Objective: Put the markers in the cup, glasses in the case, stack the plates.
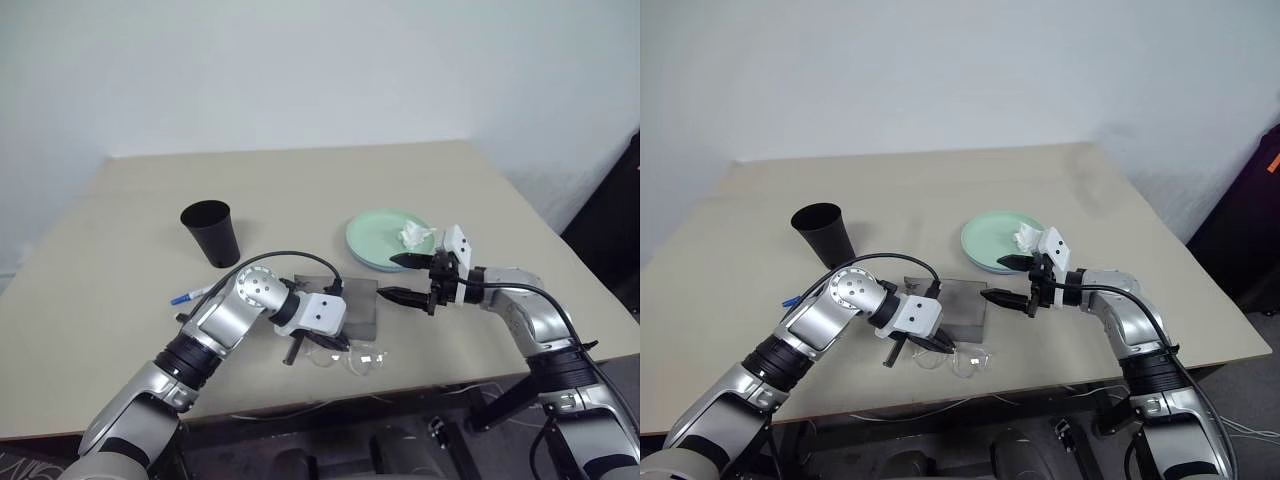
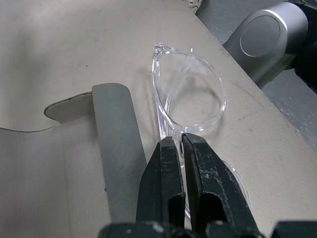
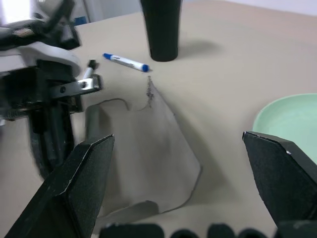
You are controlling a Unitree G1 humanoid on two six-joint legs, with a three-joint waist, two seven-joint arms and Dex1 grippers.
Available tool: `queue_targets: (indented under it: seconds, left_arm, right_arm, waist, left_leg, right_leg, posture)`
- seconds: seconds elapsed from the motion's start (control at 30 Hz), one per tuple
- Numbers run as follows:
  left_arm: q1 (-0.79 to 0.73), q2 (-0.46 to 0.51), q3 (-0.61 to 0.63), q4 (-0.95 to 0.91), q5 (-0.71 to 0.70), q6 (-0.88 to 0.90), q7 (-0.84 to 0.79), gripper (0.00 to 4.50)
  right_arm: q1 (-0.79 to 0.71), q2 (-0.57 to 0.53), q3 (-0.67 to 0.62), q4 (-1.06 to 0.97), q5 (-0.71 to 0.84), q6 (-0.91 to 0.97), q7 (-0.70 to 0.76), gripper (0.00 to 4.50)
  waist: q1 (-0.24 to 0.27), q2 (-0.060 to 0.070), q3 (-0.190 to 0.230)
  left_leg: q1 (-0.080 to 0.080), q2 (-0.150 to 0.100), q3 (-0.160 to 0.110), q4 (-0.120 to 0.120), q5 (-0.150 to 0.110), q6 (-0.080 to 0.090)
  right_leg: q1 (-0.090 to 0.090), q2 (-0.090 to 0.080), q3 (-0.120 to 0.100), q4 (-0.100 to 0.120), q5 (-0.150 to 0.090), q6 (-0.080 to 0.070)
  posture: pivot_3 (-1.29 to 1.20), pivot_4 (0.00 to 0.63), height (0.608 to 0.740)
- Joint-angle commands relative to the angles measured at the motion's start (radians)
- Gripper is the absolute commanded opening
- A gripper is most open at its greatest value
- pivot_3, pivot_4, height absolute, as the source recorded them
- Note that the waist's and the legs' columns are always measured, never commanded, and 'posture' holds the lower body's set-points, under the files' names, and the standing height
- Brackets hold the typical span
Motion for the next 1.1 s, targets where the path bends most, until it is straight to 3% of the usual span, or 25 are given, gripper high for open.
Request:
queue_targets:
  seconds: [0.03, 0.17, 0.6, 0.73, 1.1]
  left_arm:
    - [-0.009, 0.0, 0.008, 0.009, 0.009, -0.006, 0.009, 0.05]
    - [-0.009, 0.0, 0.026, -0.003, -0.014, 0.005, 0.008, 0.05]
    - [-0.097, 0.019, 0.217, -0.139, -0.268, 0.199, -0.042, 0.05]
    - [-0.159, 0.026, 0.222, -0.043, -0.188, 0.097, 0.012, 0.05]
    - [-0.202, 0.034, 0.081, 0.197, 0.093, -0.2, 0.077, 0.05]
  right_arm:
    - [-0.011, -0.016, -0.032, -0.056, 0.042, 0.012, 0.027, 4.5]
    - [-0.017, -0.018, -0.032, -0.049, 0.038, 0.008, 0.024, 4.5]
    - [-0.045, -0.035, -0.057, 0.015, 0.03, -0.009, 0.037, 4.5]
    - [-0.057, -0.045, -0.067, 0.044, 0.027, -0.022, 0.042, 4.5]
    - [-0.049, -0.07, -0.081, 0.052, 0.018, -0.036, 0.036, 4.5]
  waist:
    - [0.0, 0.0, 0.0]
    - [0.0, 0.0, 0.0]
    - [0.0, -0.001, 0.0]
    - [0.0, -0.001, 0.0]
    - [0.001, -0.001, 0.0]
  left_leg:
    - [0.0, 0.0, 0.0, 0.0, 0.0, 0.0]
    - [0.0, 0.0, 0.0, 0.0, 0.0, 0.0]
    - [-0.002, 0.0, 0.0, 0.0, 0.0, 0.0]
    - [-0.002, 0.0, 0.0, 0.001, 0.0, 0.0]
    - [-0.003, 0.0, 0.0, 0.0, 0.0, 0.0]
  right_leg:
    - [0.0, 0.0, 0.0, 0.0, 0.0, 0.0]
    - [0.0, 0.0, 0.0, 0.0, 0.0, 0.0]
    - [-0.002, 0.0, 0.0, 0.0, 0.0, 0.0]
    - [-0.001, 0.0, 0.0, 0.0, 0.0, 0.0]
    - [-0.002, 0.0, 0.0, -0.001, 0.0, 0.0]
  posture:
    - [0.0, 0.0, 0.74]
    - [0.0, 0.0, 0.74]
    - [0.0, 0.0, 0.74]
    - [0.0, 0.0, 0.74]
    - [0.0, 0.0, 0.74]
